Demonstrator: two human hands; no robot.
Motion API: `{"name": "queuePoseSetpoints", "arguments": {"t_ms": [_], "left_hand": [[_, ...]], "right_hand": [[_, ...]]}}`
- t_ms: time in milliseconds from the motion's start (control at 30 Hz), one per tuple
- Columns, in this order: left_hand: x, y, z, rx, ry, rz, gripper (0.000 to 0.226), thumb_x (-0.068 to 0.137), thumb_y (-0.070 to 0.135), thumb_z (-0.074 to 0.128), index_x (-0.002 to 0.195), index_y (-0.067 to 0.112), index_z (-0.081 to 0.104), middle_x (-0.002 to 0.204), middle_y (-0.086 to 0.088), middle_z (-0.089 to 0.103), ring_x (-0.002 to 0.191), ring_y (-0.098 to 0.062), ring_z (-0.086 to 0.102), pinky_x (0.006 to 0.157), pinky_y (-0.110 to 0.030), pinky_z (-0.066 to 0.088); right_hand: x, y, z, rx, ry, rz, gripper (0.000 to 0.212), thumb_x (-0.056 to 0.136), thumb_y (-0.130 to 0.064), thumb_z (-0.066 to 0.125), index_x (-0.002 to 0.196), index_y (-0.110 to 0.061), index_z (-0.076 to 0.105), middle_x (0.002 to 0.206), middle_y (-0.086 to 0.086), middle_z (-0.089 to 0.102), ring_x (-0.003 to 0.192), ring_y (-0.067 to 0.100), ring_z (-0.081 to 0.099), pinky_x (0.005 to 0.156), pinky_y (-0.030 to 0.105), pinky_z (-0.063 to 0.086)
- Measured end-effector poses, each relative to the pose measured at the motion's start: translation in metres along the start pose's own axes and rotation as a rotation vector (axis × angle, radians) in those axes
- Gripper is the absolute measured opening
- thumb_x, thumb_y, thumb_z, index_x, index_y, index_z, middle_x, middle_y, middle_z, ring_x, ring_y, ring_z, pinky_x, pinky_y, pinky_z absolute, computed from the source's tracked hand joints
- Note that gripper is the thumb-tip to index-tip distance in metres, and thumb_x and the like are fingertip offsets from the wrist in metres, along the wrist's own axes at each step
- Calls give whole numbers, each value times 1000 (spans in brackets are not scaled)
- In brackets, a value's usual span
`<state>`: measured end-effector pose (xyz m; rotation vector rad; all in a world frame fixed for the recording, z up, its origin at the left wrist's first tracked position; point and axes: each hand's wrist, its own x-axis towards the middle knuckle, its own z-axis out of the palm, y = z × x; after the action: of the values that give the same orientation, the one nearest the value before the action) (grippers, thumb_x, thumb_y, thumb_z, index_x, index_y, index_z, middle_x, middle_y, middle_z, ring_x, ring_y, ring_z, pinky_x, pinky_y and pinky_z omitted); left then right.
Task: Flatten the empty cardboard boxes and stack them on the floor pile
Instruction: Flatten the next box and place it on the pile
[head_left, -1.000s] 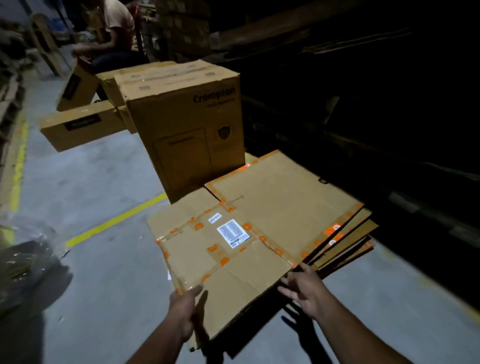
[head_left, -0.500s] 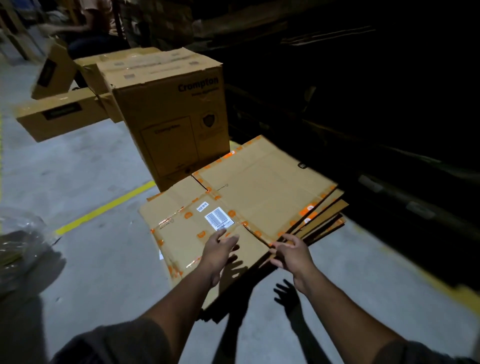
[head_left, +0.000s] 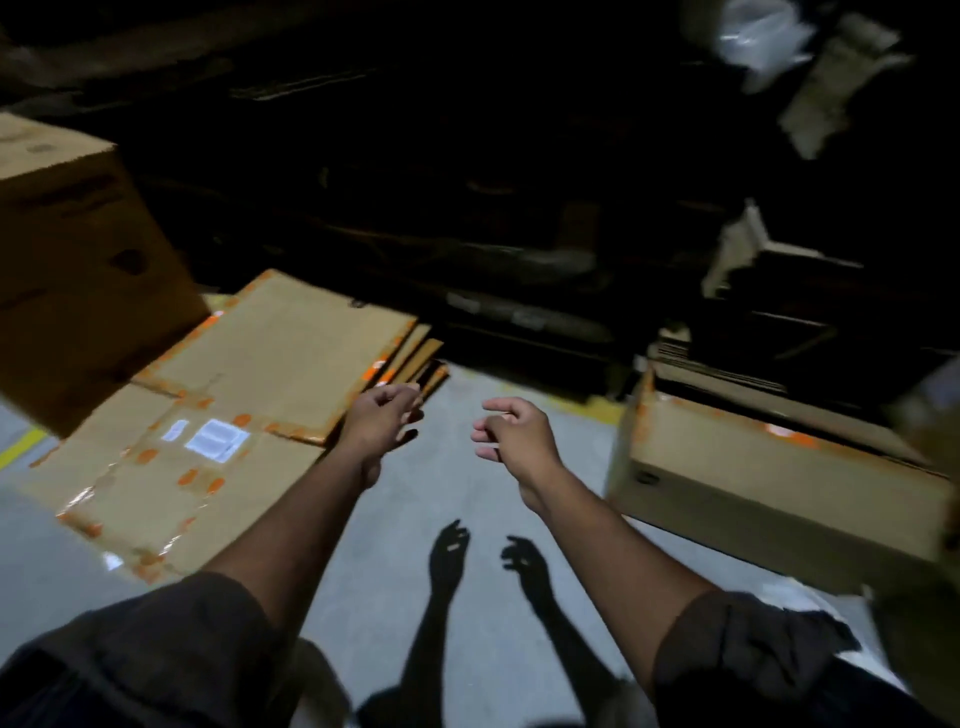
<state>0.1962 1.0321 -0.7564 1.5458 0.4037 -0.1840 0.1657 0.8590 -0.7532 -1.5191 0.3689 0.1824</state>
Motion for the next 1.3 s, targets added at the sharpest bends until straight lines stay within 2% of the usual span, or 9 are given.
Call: {"name": "queuePoseSetpoints", "arguments": {"t_ms": [67, 133, 367, 567, 767, 900, 1067, 1200, 1300], "left_hand": [[-12, 4, 46, 3, -75, -2, 11, 100, 27, 60, 97, 19, 66, 105, -4, 69, 89, -13, 68, 81, -31, 56], [-26, 7, 95, 13, -139, -1, 11, 100, 27, 61, 97, 17, 66, 109, -6, 71, 98, -17, 69, 92, -39, 55], [-76, 1, 259, 90, -393, -28, 10, 100, 25, 61, 102, 17, 66, 109, -6, 72, 101, -19, 69, 94, -40, 56], [-90, -19, 351, 222, -478, -15, 23, 101, 26, 60, 119, 12, 63, 114, -8, 70, 106, -21, 67, 90, -41, 55], [-55, -43, 416, 463, -519, 83, 40, 98, 32, 63, 135, 18, 54, 110, 1, 64, 105, -22, 63, 96, -53, 54], [-6, -54, 436, 635, -472, 227, 53, 96, 27, 68, 143, 14, 47, 128, -5, 58, 110, -22, 59, 94, -45, 55], [73, -64, 447, 941, -347, 392, 64, 91, 26, 73, 147, 19, 43, 142, -4, 51, 120, -21, 57, 94, -42, 56], [119, -70, 480, 1103, -389, 598, 77, 91, 26, 72, 156, 19, 31, 158, -4, 33, 142, -23, 39, 114, -45, 41], [145, -73, 513, 1240, -521, 689, 88, 92, 34, 71, 160, 19, 17, 167, -4, 16, 153, -24, 16, 124, -43, 21]], "right_hand": [[-14, -11, -50, 37, 67, -21, 18, 96, -3, 48, 104, -13, 61, 87, 9, 64, 76, 18, 64, 66, 26, 56], [-26, -22, -100, 51, 139, -48, 16, 97, -4, 49, 105, -11, 62, 86, 9, 65, 77, 18, 64, 68, 27, 56], [-54, -27, -261, 142, 413, -63, 19, 99, -8, 52, 111, -9, 66, 90, 9, 68, 81, 17, 67, 78, 33, 60], [-62, 6, -345, 206, 547, -26, 18, 101, -7, 50, 113, -10, 64, 98, 10, 69, 88, 18, 69, 73, 26, 60], [-25, 33, -386, 235, 622, 49, 18, 100, -8, 52, 114, -15, 61, 102, 7, 67, 95, 17, 67, 78, 29, 60], [20, 44, -393, 236, 627, 114, 18, 99, -10, 56, 115, -17, 62, 104, 6, 67, 96, 17, 66, 80, 31, 60], [91, 72, -396, 239, 665, 304, 36, 94, -16, 63, 129, -7, 56, 117, 9, 64, 100, 27, 65, 89, 38, 57], [128, 115, -405, 398, 783, 484, 53, 87, -31, 73, 125, 3, 58, 124, 23, 63, 114, 40, 62, 97, 49, 53], [147, 152, -408, 525, 818, 533, 73, 76, -57, 78, 121, -3, 58, 126, 16, 62, 113, 37, 60, 98, 51, 52]]}}
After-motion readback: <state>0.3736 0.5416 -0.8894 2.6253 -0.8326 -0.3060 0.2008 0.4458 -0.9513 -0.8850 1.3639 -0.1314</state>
